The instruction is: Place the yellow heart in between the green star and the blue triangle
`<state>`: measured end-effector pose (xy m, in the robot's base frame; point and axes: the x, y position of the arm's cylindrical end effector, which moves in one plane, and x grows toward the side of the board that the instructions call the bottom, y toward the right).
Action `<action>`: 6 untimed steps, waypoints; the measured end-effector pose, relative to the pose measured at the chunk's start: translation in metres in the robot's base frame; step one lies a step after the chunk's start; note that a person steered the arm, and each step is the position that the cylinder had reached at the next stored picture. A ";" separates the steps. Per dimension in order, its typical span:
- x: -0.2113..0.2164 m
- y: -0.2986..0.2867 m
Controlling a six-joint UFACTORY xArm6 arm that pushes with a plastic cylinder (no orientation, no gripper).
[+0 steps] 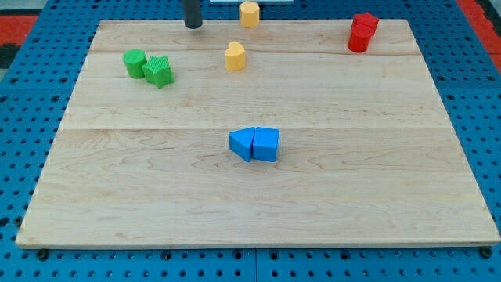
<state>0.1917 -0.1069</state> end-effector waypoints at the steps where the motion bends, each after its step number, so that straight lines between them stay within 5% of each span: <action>1: 0.000 0.008; 3: 0.021 0.090; 6: 0.200 0.107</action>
<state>0.3921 0.0006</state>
